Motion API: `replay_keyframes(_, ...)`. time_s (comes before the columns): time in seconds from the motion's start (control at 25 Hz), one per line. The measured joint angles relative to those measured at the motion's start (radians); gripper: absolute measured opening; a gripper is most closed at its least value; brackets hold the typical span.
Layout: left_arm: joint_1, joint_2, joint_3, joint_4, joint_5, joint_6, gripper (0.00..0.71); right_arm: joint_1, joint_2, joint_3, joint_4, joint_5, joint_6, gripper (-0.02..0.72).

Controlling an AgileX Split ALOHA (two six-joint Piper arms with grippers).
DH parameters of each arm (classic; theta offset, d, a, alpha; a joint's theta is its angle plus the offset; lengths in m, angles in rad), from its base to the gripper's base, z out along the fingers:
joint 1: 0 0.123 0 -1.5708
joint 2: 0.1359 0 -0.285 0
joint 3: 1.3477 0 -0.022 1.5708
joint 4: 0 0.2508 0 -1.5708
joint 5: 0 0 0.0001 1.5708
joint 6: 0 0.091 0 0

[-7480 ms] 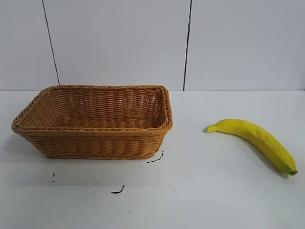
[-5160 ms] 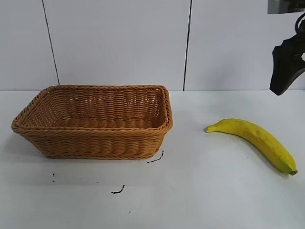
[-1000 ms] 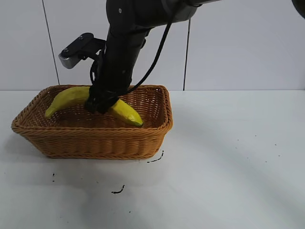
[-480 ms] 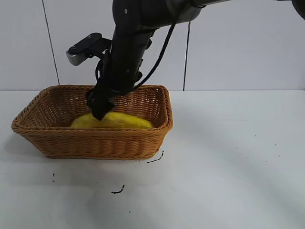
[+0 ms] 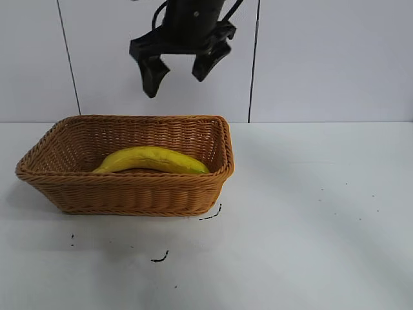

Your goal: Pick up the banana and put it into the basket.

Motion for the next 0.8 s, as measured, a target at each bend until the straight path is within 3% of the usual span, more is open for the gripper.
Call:
replay_keyframes(0.44, 0.0, 0.0, 0.0, 0.0, 0.0, 0.0, 0.693, -0.325, 0.0, 0.0, 0.0, 0.025, 0.044, 0.648)
replay_keyframes(0.8, 0.0, 0.0, 0.0, 0.0, 0.0, 0.0, 0.693, -0.388, -0.117, 0.166, 0.017, 0.024, 0.039, 0.648)
